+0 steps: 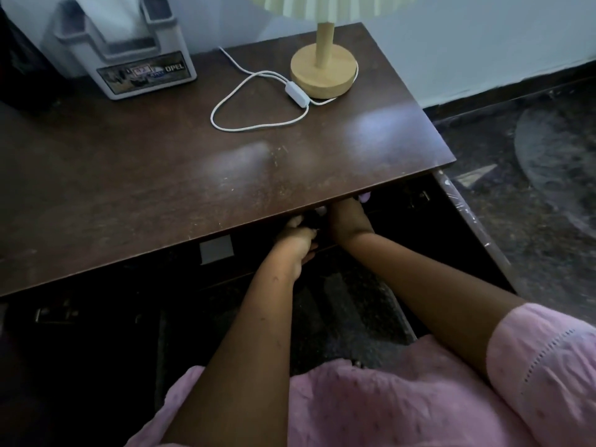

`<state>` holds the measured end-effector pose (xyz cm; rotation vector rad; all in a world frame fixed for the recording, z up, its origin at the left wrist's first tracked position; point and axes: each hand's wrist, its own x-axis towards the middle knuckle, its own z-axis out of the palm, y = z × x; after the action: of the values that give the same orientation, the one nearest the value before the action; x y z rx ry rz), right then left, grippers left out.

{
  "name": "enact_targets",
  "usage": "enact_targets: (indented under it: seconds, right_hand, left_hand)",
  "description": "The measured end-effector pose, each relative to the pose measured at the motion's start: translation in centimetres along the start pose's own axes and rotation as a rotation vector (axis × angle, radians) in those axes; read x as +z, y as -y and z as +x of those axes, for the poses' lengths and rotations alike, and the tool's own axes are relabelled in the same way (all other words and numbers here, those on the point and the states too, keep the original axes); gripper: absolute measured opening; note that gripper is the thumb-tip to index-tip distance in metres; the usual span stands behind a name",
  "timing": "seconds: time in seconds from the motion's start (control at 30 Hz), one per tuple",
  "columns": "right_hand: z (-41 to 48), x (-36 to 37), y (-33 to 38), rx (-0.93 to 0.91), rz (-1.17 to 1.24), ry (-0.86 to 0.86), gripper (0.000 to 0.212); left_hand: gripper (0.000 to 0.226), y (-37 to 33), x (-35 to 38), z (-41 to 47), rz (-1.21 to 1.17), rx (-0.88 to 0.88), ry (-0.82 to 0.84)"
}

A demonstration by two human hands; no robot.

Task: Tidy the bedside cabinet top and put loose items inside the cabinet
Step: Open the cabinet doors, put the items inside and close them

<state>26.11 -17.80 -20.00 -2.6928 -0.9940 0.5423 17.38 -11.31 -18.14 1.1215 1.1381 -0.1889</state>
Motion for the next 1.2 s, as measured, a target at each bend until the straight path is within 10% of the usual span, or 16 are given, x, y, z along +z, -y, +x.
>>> enact_targets:
  seconds: [0.2,0.43,0.67,1.2]
  right_hand:
    - [-3.8,-0.8,0.0,0.128,-0.085,0.139,0.059]
    - [-7.5,-4.0,-1.8,0.083,0.016,-0.092,0.038]
    - [-4.6,-0.2,-0.1,-0.16,-0.044,0.286,0.057]
    - [0.6,4.2,-0.8,-0.124,-0.153,0.184,0.056]
  left_hand:
    - [0.049,0.6,-0.7,-1.8,0.053,-0.018,-0.002]
    - [0.051,1.1,-1.4,-4.0,0.094,0.042,0.003]
    - [0.055,2.2,-1.0,-3.6,0.029,0.0,0.061]
    - [0.063,0.9,1.0,1.1,0.06,-0.026,-0.009]
